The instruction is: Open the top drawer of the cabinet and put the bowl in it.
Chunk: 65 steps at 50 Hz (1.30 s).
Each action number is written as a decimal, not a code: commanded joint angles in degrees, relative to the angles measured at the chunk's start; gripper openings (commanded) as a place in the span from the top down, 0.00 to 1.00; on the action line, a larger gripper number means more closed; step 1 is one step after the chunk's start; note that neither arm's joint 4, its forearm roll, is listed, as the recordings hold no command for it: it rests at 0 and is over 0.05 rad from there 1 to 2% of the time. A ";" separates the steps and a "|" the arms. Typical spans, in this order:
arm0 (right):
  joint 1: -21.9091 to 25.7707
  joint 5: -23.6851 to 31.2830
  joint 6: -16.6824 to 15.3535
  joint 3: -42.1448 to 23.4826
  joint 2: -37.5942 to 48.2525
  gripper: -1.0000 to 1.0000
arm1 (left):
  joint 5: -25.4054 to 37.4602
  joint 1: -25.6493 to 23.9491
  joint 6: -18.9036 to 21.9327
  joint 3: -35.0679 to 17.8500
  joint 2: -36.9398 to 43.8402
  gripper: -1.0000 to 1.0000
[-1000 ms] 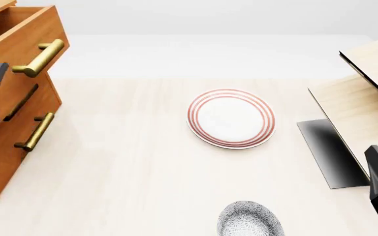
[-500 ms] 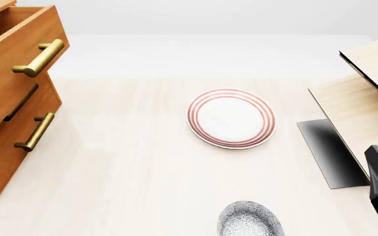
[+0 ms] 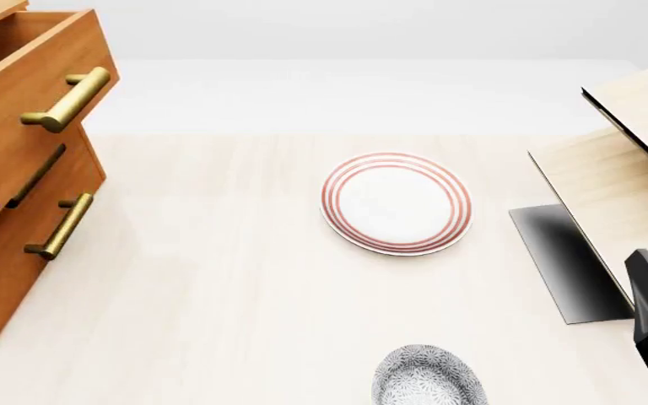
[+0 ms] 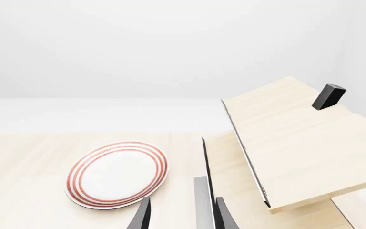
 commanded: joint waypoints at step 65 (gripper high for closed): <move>0.00 0.07 0.03 0.06 -0.15 0.00 | 7.67 3.01 -32.68 -8.63 12.50 0.00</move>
